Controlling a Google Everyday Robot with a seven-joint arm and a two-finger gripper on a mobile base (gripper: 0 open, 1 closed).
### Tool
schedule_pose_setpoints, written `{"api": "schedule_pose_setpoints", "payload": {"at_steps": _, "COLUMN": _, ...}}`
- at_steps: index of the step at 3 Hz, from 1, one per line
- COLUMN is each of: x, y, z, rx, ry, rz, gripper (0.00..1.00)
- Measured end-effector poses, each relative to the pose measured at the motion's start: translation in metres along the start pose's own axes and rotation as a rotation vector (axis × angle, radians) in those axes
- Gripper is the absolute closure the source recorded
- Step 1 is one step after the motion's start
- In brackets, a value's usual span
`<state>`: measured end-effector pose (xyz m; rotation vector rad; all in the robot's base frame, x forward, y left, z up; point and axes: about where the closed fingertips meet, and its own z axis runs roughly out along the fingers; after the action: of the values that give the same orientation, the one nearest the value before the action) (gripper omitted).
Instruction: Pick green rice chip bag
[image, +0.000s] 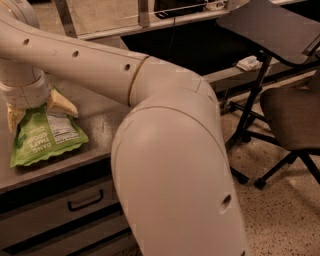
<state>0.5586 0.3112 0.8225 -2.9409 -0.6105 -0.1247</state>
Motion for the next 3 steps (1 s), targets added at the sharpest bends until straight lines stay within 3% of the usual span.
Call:
{"api": "schedule_pose_setpoints", "payload": {"at_steps": 1, "x": 0.001, "y": -0.001, "z": -0.006, "rx": 0.0, "ry": 0.0, "rz": 0.0, "gripper": 0.84}}
{"api": "schedule_pose_setpoints", "payload": {"at_steps": 2, "x": 0.001, "y": -0.001, "z": -0.01, "rx": 0.0, "ry": 0.0, "rz": 0.0, "gripper": 1.0}}
{"api": "schedule_pose_setpoints", "payload": {"at_steps": 3, "x": -0.007, "y": 0.004, "z": -0.033, "rx": 0.079, "ry": 0.034, "rz": -0.027, "gripper": 1.0}}
